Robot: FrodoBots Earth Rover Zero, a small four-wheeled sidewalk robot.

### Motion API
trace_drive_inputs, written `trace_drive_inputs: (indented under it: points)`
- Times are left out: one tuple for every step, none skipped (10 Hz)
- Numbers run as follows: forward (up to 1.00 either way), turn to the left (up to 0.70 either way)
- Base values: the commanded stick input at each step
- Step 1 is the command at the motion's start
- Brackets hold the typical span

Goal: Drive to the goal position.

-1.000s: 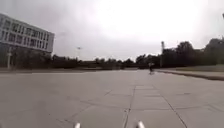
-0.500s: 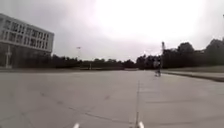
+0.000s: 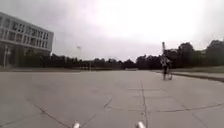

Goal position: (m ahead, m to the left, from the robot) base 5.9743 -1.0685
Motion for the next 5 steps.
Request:
trace_drive_inputs:
  points:
    - [0.85, 0.00]
    - [0.85, 0.00]
    - [0.85, 0.00]
    - [0.85, 0.00]
    - [0.85, 0.00]
